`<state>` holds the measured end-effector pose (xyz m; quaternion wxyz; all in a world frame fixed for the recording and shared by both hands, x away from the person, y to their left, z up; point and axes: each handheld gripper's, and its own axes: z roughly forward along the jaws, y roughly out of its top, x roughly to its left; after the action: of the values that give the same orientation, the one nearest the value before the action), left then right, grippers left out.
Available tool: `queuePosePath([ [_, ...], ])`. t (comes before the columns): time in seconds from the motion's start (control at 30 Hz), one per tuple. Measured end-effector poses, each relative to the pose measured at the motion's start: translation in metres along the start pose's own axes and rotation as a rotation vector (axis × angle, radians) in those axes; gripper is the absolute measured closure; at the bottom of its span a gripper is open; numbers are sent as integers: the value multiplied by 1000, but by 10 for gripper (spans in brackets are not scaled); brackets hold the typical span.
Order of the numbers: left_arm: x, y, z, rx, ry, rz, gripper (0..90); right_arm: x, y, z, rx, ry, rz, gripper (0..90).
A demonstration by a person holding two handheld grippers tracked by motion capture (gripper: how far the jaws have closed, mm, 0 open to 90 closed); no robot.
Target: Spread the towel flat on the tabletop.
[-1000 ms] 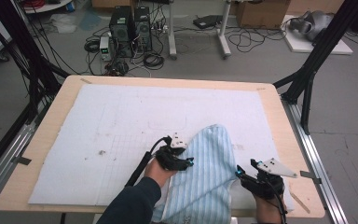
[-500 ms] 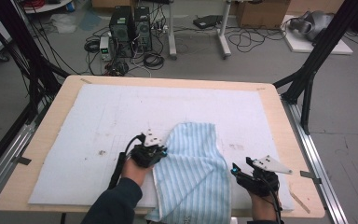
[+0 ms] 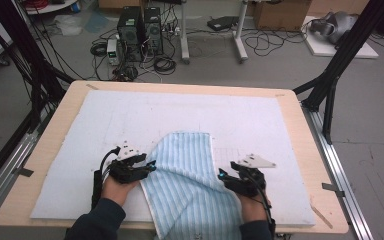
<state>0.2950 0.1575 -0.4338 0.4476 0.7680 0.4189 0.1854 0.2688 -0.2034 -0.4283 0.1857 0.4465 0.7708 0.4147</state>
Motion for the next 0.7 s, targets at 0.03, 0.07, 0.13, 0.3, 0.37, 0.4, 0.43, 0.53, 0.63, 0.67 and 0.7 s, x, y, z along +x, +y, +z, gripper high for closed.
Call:
queuePosePath([
  [0.03,1,1,-2,-11,8,-6,485,4,5,9,25,7,-17,461],
  [0.07,2,1,-4,-23,12,-17,464,7,9,19,46,17,-29,467],
  [0.13,5,1,-6,-32,16,-33,458,12,14,36,106,9,-61,531],
  [0.3,14,0,-12,-35,24,-43,448,11,15,46,164,41,-89,858],
  [0.37,16,0,-14,-37,32,-51,449,12,13,39,183,25,-143,868],
  [0.4,16,0,-14,-37,37,-50,453,9,11,34,191,8,-156,868],
  [0.43,17,0,-15,-36,45,-47,468,6,9,27,190,-8,-165,867],
  [0.53,16,-1,-15,-45,46,-51,477,-8,-3,3,182,-28,-151,866],
  [0.63,12,0,-10,-44,27,-63,479,-20,-17,-19,190,-44,-156,862],
  [0.67,9,1,-7,-44,19,-67,478,-23,-20,-25,193,-50,-162,862],
  [0.7,7,1,-5,-43,10,-63,478,-27,-23,-29,198,-53,-166,862],
])
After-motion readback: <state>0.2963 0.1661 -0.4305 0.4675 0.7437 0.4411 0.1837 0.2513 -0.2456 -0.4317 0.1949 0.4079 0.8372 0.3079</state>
